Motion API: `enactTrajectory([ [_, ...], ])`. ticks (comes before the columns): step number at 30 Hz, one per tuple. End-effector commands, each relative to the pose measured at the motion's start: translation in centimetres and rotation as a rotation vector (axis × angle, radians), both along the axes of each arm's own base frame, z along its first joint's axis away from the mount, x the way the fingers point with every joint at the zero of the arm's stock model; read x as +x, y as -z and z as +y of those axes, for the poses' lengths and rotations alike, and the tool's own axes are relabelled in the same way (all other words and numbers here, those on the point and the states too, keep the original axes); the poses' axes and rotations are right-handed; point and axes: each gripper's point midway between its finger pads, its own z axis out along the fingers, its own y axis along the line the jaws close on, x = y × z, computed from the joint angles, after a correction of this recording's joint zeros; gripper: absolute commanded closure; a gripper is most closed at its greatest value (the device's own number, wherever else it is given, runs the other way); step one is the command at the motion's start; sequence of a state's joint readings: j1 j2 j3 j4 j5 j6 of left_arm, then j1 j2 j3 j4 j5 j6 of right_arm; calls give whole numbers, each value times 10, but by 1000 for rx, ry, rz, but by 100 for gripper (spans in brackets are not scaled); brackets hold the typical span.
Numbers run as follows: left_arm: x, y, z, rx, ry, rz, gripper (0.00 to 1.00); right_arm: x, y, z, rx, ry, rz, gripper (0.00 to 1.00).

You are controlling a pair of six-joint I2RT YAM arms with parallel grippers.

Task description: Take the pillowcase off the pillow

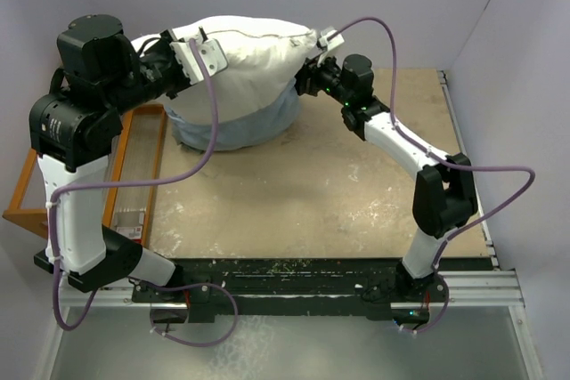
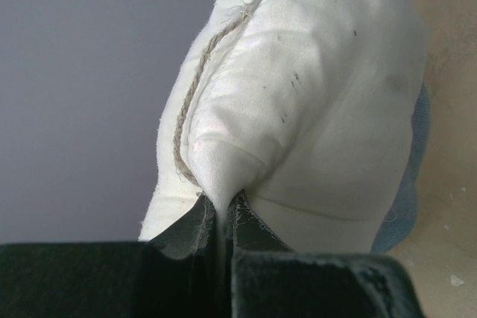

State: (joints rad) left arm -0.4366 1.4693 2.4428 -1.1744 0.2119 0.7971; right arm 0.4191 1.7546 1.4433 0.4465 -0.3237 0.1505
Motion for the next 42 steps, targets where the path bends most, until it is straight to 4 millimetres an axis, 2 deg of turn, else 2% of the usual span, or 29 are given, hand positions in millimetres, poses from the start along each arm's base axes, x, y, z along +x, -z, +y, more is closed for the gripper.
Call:
enactTrajectory([
  [1, -25, -66, 17, -69, -15, -236, 100, 20, -16, -16, -23, 125, -102, 49],
  [3, -26, -68, 18, -69, -18, -243, 100, 20, -16, -17, -14, 130, -119, 67],
  [5, -25, -72, 19, -76, -24, -258, 100, 17, -12, -21, -2, 144, -119, 95],
  [6, -24, -77, 20, -88, -35, -272, 100, 16, -6, -23, 4, 156, -106, 100],
  [8, -20, -88, 23, -122, -63, -310, 100, 13, 6, -31, 58, 203, -57, 100],
  [10, -14, -108, 29, -171, -108, -378, 100, 14, 27, -49, 154, 288, 36, 100],
  [12, -10, -135, 40, -231, -177, -476, 100, 12, 58, -68, 284, 361, 156, 100],
  [14, -10, -171, 55, -305, -256, -608, 100, 8, 91, -83, 367, 447, 254, 100],
  [15, -11, -186, 63, -331, -299, -667, 100, 1, 122, -89, 369, 491, 328, 100],
  [17, -12, -212, 78, -370, -376, -775, 100, -5, 157, -101, 374, 581, 424, 100],
  [21, -18, -245, 99, -422, -497, -944, 100, -15, 204, -110, 356, 671, 569, 100],
  [23, -19, -252, 103, -441, -523, -983, 100, -19, 221, -112, 317, 692, 618, 100],
  [25, -19, -256, 107, -464, -548, -1008, 100, -25, 230, -115, 297, 708, 647, 100],
  [28, -10, -249, 103, -470, -542, -976, 100, -34, 211, -132, 316, 761, 589, 100],
  [29, -7, -246, 101, -469, -534, -961, 100, -37, 199, -140, 333, 776, 550, 95],
  [31, 1, -236, 94, -459, -509, -923, 100, -44, 157, -148, 378, 743, 407, 81],
  [33, 9, -226, 86, -447, -482, -878, 100, -53, 109, -149, 402, 680, 272, 61],
  [36, 20, -211, 75, -434, -443, -804, 100, -67, 44, -145, 322, 572, 83, 47],
  [38, 26, -200, 65, -424, -401, -761, 100, -80, 9, -136, 300, 475, -16, 43],
  [40, 27, -191, 55, -407, -346, -731, 100, -95, -20, -118, 284, 347, -112, 41],
  [42, 24, -182, 42, -391, -270, -702, 100, -102, -35, -97, 231, 239, -169, 40],
])
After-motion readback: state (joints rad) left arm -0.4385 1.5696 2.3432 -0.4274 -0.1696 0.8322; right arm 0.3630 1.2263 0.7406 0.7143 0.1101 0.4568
